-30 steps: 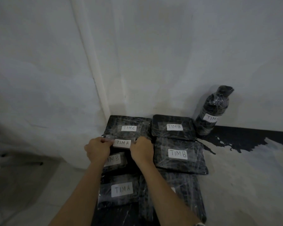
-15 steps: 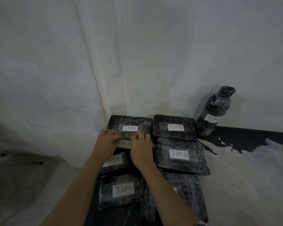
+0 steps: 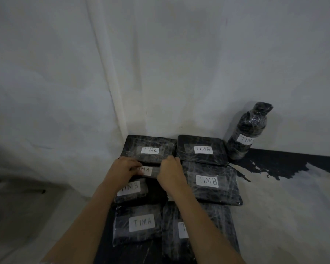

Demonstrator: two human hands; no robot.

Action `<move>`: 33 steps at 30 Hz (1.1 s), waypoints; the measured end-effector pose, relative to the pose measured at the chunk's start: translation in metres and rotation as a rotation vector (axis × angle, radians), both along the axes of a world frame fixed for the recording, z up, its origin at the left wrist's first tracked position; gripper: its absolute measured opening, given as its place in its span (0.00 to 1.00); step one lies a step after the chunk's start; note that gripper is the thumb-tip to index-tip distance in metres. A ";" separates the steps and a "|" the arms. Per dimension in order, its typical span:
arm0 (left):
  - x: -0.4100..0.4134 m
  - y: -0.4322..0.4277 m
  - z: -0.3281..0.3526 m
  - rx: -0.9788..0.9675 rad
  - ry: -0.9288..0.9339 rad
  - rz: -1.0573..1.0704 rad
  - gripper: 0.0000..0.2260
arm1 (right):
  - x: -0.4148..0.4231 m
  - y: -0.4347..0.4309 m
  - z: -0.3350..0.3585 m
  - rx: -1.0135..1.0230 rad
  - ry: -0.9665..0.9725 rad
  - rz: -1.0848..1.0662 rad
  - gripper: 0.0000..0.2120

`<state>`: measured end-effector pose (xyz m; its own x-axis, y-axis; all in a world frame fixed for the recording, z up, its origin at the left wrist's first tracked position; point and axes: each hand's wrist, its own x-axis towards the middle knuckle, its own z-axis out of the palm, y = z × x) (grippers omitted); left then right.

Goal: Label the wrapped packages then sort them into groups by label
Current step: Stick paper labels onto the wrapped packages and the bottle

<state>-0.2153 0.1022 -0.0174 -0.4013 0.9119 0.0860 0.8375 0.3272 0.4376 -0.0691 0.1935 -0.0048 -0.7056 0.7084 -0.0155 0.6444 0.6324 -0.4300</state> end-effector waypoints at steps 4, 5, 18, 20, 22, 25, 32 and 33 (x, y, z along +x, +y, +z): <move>0.001 -0.001 0.002 0.035 -0.007 -0.043 0.10 | -0.019 -0.014 0.007 0.032 0.052 0.181 0.14; 0.001 -0.001 0.002 0.020 -0.002 -0.051 0.11 | -0.022 -0.017 0.007 0.004 0.027 0.206 0.14; -0.020 -0.005 0.001 -0.209 -0.079 -0.027 0.20 | -0.004 0.004 -0.011 -0.007 -0.159 0.199 0.20; -0.021 -0.005 0.001 -0.219 -0.068 -0.028 0.21 | -0.003 0.001 -0.012 0.026 -0.142 0.171 0.19; -0.021 -0.005 0.001 -0.220 -0.057 -0.029 0.22 | -0.003 -0.001 -0.011 0.058 -0.134 0.114 0.19; -0.020 -0.008 0.000 -0.209 -0.021 -0.011 0.22 | -0.002 -0.002 -0.009 0.027 -0.118 0.030 0.21; -0.018 -0.012 0.000 -0.149 0.077 0.091 0.19 | -0.001 -0.001 -0.006 -0.175 0.036 -0.129 0.23; -0.017 -0.012 0.000 -0.148 0.088 0.097 0.19 | -0.001 -0.001 -0.006 -0.223 0.069 -0.172 0.27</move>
